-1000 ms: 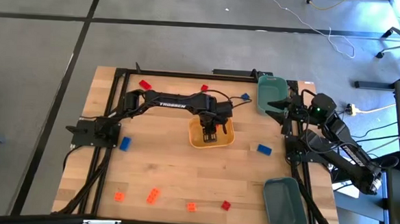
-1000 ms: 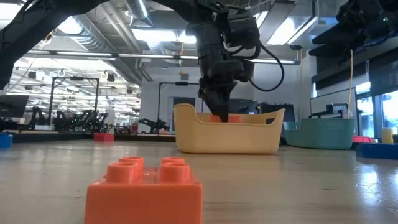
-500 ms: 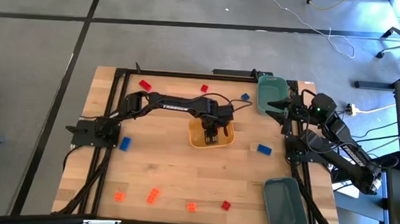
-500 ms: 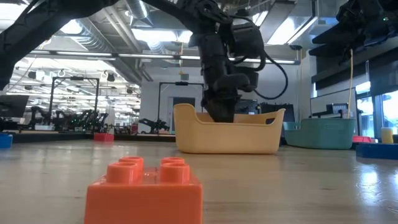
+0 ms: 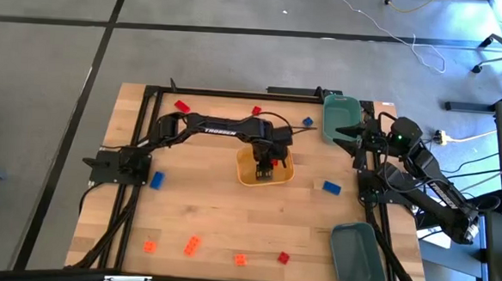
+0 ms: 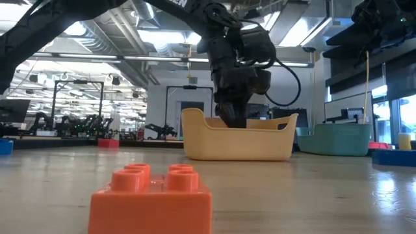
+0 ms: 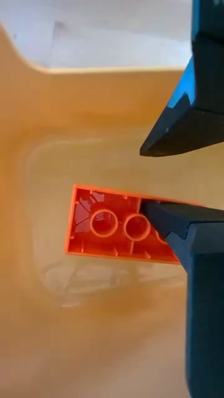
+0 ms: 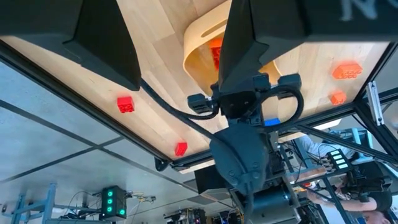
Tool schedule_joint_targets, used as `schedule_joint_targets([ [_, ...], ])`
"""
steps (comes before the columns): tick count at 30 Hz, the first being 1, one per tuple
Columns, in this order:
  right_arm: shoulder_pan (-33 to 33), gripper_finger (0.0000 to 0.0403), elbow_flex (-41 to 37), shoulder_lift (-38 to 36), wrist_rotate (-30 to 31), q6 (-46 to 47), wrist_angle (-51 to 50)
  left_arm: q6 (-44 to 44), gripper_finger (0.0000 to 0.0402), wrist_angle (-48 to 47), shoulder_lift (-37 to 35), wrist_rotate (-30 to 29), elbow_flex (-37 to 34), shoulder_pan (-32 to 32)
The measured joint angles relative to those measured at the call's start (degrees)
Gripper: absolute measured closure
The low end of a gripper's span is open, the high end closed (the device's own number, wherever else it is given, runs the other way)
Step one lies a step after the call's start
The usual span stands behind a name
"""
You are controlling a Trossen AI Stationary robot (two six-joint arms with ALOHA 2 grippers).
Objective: Sort & place blocks by color
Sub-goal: Put the orange game piece into the yellow bin
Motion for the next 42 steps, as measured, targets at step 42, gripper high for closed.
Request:
schedule_joint_targets([
  [42,0.00,0.0185,0.00,0.00,0.01,-0.20,-0.01,-0.34,0.0282,1.66,1.05,-16.01,0.09,-0.67],
])
